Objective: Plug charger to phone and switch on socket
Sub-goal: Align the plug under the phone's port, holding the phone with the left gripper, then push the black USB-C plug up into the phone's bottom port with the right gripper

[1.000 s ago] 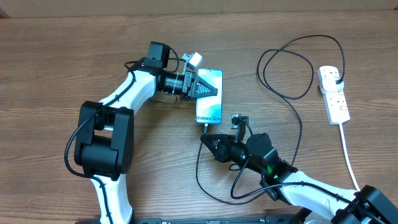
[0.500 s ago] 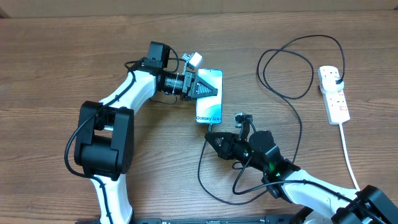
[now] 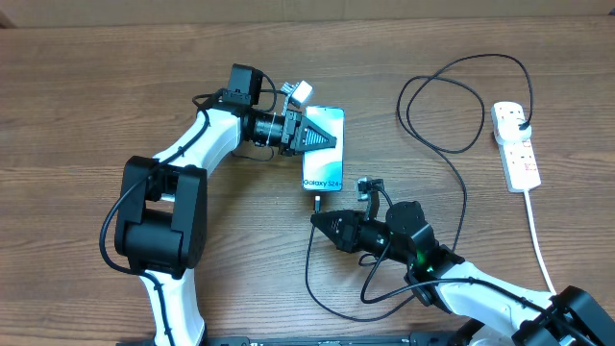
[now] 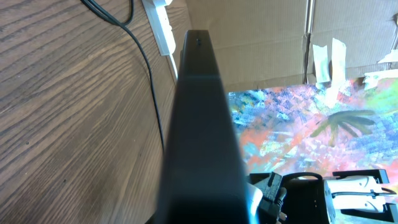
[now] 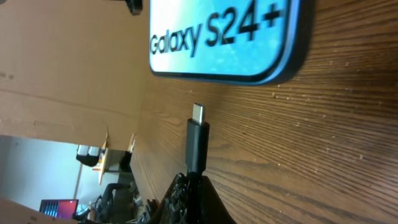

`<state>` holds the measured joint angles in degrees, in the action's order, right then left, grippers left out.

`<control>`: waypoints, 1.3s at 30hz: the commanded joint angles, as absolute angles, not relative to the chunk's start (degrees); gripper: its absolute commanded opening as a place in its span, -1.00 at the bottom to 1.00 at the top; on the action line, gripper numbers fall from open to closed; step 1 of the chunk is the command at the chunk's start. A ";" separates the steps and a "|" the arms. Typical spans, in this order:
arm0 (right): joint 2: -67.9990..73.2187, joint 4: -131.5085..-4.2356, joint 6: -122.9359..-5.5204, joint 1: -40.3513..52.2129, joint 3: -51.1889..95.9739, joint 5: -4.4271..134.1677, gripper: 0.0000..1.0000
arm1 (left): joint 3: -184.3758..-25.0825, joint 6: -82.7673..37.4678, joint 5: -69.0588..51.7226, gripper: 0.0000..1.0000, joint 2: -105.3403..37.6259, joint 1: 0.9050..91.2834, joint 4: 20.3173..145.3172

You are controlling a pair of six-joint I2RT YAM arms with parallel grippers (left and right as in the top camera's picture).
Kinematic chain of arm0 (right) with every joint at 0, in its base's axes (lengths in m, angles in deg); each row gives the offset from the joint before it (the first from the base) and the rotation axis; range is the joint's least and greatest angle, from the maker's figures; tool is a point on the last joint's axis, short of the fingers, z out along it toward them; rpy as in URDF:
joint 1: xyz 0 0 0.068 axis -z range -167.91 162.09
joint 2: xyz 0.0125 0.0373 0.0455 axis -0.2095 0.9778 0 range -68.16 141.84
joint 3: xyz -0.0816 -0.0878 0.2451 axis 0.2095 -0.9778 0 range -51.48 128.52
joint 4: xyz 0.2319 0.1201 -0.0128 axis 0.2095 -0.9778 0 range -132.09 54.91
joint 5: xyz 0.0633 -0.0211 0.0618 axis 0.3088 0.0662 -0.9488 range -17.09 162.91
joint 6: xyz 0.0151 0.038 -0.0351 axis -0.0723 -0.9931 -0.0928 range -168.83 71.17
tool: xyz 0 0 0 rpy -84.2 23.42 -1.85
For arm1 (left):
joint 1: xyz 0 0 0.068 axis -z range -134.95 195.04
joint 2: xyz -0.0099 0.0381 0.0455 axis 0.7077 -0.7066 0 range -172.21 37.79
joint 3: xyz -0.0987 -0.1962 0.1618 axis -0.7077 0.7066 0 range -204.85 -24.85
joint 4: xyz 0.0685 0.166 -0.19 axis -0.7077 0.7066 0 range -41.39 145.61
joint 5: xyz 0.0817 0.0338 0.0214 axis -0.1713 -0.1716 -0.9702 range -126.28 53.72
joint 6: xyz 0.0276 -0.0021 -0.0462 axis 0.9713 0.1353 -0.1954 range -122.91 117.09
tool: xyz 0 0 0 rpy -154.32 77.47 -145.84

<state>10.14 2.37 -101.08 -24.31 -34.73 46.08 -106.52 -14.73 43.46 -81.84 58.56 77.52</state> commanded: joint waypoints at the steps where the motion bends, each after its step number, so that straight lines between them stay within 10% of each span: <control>1: 10.40 3.04 -99.64 -23.76 -34.53 44.93 -0.93 | -106.32 -13.57 46.26 -0.92 -79.57 58.41 77.47; 39: 10.40 4.16 -99.61 -20.37 -34.53 40.84 -0.93 | -106.32 -13.61 46.24 -0.92 -79.57 58.41 77.50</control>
